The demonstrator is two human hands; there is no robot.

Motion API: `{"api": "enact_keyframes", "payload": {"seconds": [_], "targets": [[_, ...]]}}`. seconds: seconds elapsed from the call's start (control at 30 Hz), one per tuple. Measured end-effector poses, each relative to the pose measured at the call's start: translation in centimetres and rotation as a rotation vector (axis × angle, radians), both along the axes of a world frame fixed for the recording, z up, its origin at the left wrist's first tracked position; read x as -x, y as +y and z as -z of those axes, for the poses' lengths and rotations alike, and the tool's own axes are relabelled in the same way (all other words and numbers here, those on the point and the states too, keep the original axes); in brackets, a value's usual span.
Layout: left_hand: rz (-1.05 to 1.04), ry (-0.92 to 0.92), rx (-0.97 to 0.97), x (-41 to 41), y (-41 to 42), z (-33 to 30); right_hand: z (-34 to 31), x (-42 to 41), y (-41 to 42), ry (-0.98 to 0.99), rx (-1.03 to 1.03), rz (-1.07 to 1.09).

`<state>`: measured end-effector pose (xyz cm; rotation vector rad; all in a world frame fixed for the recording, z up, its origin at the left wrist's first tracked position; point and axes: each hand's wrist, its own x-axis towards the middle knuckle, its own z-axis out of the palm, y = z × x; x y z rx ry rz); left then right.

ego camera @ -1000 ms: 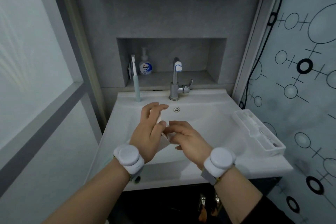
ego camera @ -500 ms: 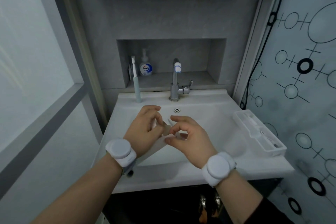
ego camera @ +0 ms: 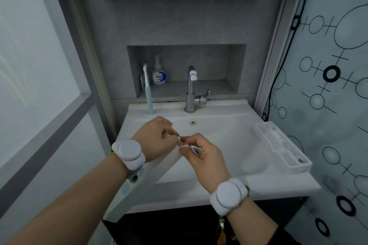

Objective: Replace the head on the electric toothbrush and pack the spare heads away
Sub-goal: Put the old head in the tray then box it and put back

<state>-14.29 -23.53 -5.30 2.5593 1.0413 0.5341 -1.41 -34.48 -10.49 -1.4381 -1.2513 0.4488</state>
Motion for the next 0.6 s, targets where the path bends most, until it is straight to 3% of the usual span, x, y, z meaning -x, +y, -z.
{"api": "enact_keyframes", "payload": {"seconds": [0.13,0.27,0.4,0.6], "targets": [[-0.004,0.051,0.115,-0.3,0.3,-0.9,0.0,0.4,-0.1,0.126,-0.006,-0.048],[0.039,0.05,0.192,-0.3,0.1,-2.9,-0.4,0.9,0.2,0.116,-0.066,0.032],[0.071,0.042,0.184,0.6,0.2,-5.4,-1.6,0.8,0.9,-0.074,-0.191,0.061],[0.098,0.184,0.181,2.3,-0.3,-6.8,-2.6,0.7,1.2,-0.377,-0.403,0.097]]}}
